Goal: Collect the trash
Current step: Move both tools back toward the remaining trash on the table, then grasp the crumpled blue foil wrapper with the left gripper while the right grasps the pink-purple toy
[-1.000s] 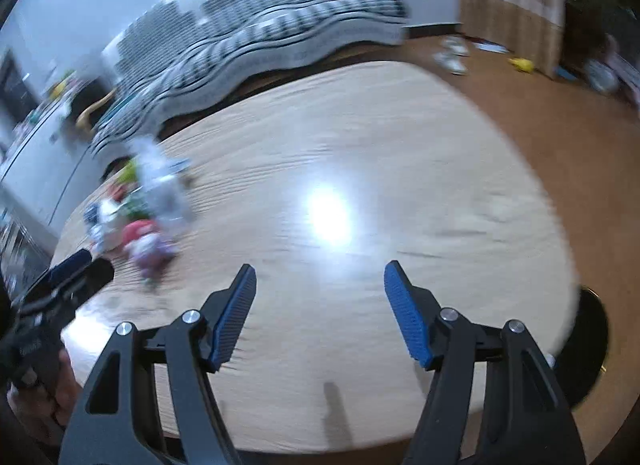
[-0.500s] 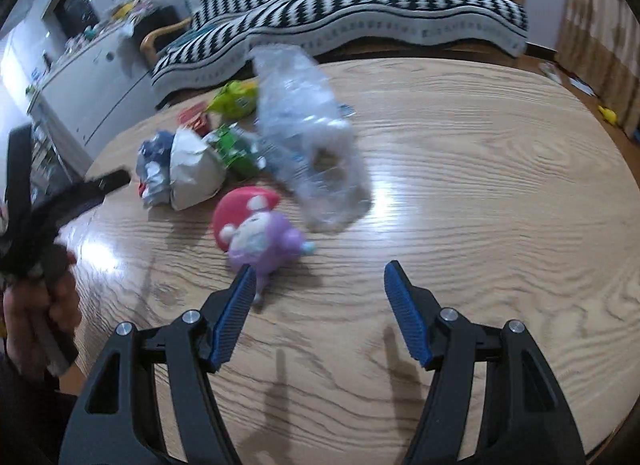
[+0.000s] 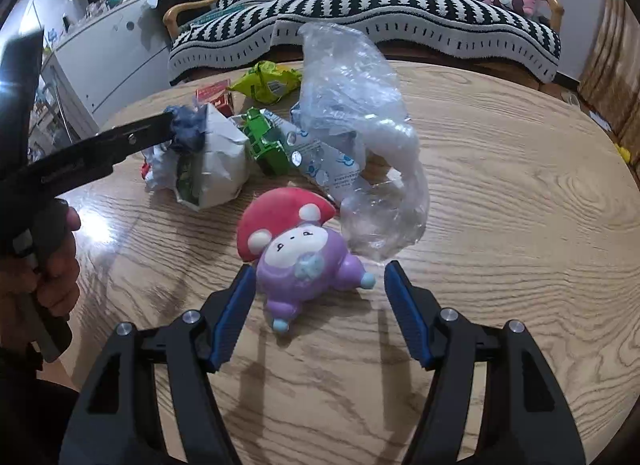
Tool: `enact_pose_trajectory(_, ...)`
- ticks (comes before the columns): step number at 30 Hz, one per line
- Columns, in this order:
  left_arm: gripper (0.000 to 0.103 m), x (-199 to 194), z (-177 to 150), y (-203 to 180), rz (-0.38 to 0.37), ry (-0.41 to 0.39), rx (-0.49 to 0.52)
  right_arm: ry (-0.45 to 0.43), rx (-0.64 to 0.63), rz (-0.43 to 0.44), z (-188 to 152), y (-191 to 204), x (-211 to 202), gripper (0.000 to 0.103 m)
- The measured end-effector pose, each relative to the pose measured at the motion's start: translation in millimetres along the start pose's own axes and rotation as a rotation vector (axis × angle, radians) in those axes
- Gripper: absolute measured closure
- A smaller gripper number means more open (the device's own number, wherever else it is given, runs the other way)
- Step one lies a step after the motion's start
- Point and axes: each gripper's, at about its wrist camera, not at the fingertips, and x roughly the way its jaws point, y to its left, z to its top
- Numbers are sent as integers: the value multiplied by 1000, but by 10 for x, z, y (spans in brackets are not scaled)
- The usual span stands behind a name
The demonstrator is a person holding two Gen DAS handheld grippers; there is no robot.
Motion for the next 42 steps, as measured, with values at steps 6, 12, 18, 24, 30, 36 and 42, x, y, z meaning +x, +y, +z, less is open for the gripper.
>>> enact_pose_trajectory(6, 6, -68, -30, -240, -52, 23, 82, 3, -44, -8, 8, 66, 25, 38)
enact_pose_trajectory(12, 6, -195, -265, -367, -74, 29, 270, 2, -41, -9, -23, -63, -47, 38)
enact_pose_trajectory(18, 6, -185, -489, -388, -165, 106, 341, 14, -46, -8, -93, -117, -68, 38)
enact_pose_trajectory(24, 7, -103, -708, -435, -165, 148, 413, 22, -58, 2, -91, -63, 10, 38)
enact_pose_trajectory(30, 23, 40, -808, -406, -141, 201, 385, 22, -85, 9, -70, 84, 106, 38)
enact_pose_trajectory(36, 68, -3, -845, -376, -162, 228, 341, 16, -71, 40, -51, 175, 150, 53)
enact_pose_trajectory(42, 71, -226, -851, -386, -136, 216, 317, -2, -31, 73, -82, 166, -5, 60)
